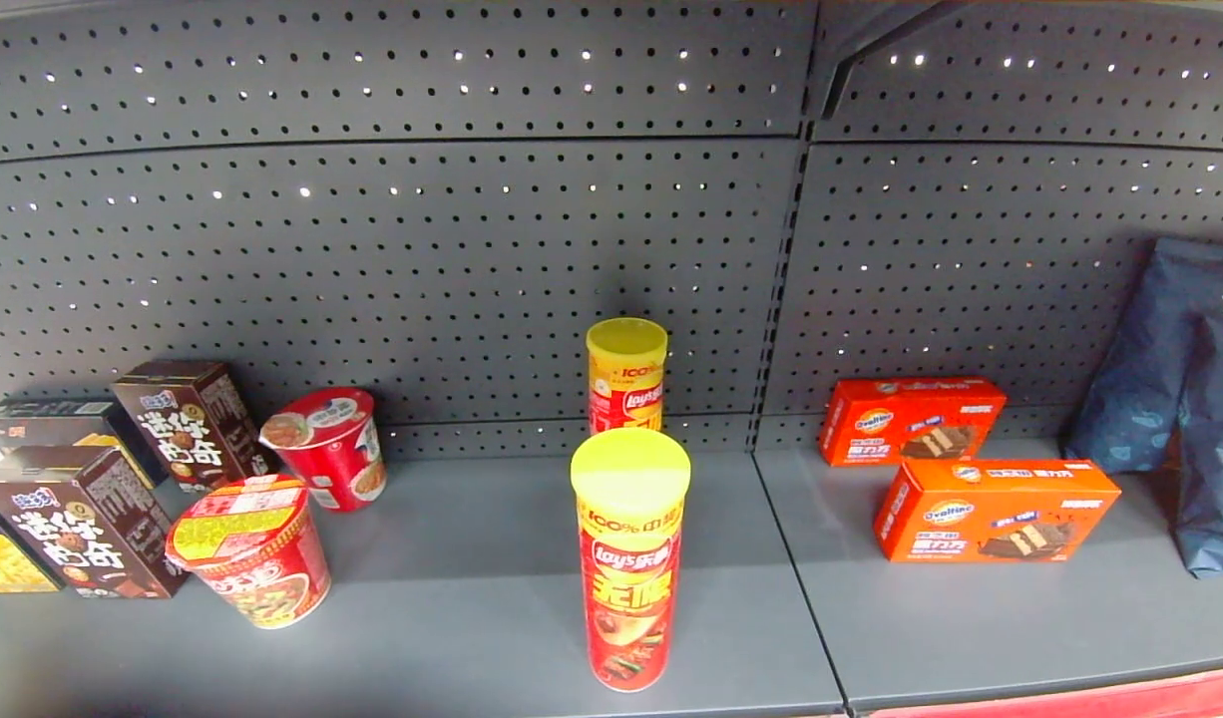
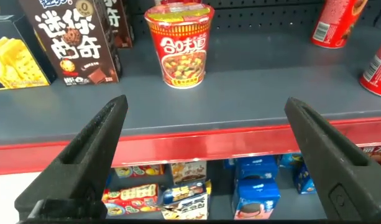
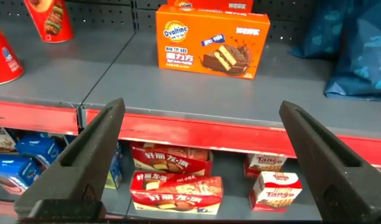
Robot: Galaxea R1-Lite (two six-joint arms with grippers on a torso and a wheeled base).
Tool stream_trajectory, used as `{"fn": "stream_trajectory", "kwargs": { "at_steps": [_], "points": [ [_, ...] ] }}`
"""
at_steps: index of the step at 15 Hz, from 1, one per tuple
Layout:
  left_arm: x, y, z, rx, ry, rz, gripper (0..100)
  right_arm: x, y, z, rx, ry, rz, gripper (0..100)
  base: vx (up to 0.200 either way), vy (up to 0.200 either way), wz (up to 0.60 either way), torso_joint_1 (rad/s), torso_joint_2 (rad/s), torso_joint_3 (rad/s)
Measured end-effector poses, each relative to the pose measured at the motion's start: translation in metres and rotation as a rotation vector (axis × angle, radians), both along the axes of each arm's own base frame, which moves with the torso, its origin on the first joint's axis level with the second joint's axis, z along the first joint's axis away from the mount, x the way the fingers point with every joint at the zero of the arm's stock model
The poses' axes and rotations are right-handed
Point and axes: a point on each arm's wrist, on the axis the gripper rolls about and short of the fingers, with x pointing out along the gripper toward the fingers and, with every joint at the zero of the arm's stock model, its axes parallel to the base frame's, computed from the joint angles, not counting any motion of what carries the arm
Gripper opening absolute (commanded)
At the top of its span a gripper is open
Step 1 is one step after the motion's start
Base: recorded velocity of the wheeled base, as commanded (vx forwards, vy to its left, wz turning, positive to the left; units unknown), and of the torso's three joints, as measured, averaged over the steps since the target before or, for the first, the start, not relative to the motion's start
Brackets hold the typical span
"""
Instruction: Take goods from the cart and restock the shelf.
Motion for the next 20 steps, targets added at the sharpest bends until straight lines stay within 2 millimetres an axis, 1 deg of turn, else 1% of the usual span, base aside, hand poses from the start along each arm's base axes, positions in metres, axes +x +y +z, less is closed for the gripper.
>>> {"fn": "stream_trajectory", "kwargs": {
  "at_steps": [2, 4, 13, 14, 20],
  "points": [
    [0.0, 0.0, 0.0, 0.0, 0.0, 0.0, 100, 0.0, 0.0001, 0.0, -0.021, -0.003, 0.006, 100, 0.0, 0.0, 0.0, 0.0, 0.0, 0.0],
    [0.0, 0.0001, 0.0, 0.0, 0.0, 0.0, 100, 0.0, 0.0002, -0.0002, -0.024, -0.003, 0.01, 100, 0.0, 0.0, 0.6, 0.0, 0.0, 0.0],
    [0.0, 0.0, 0.0001, 0.0, -0.002, 0.0, 100, 0.0, 0.0002, 0.0, -0.034, -0.006, 0.007, 100, 0.0, 0.0, 0.0, 0.0, 0.0, 0.0],
    [0.0, 0.0, 0.0002, 0.0, -0.002, 0.0, 100, 0.0, 0.0001, 0.0, -0.034, -0.006, 0.005, 100, 0.0, 0.0, 0.6, -0.002, 0.01, -0.002],
    [0.0, 0.0, 0.0003, 0.0, -0.003, 0.001, 100, 0.0001, 0.0001, -0.0001, -0.041, -0.005, 0.009, 100, 0.0, 0.0, 0.0, 0.0, 0.0, 0.0]
  ]
}}
